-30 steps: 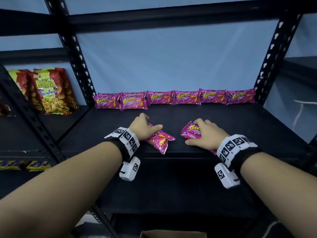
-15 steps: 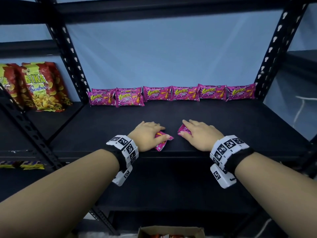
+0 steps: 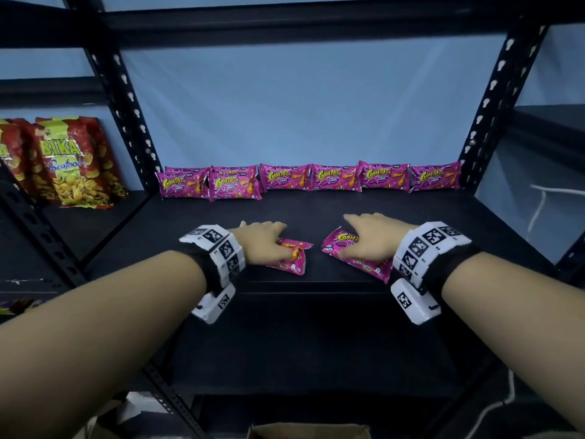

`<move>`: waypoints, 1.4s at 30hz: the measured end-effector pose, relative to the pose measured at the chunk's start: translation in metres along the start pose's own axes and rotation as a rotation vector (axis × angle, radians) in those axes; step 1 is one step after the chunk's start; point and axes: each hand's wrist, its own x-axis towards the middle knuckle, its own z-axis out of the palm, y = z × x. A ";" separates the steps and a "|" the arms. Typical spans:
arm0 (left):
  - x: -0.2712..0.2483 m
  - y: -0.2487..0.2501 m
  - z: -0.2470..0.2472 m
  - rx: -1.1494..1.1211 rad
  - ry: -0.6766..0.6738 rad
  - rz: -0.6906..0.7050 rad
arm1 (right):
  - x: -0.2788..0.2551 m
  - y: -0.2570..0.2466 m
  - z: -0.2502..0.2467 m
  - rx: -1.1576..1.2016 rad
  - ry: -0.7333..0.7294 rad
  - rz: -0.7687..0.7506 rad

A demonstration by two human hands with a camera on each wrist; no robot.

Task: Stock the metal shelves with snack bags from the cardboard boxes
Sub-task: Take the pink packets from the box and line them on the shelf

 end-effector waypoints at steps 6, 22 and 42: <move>-0.001 -0.016 -0.022 0.082 -0.066 0.121 | 0.004 0.012 -0.010 0.041 -0.052 -0.014; 0.082 -0.007 -0.069 0.123 0.206 0.086 | 0.087 0.024 -0.063 0.041 0.099 -0.074; 0.197 -0.044 -0.101 0.111 0.342 0.001 | 0.209 0.036 -0.078 0.067 0.267 -0.069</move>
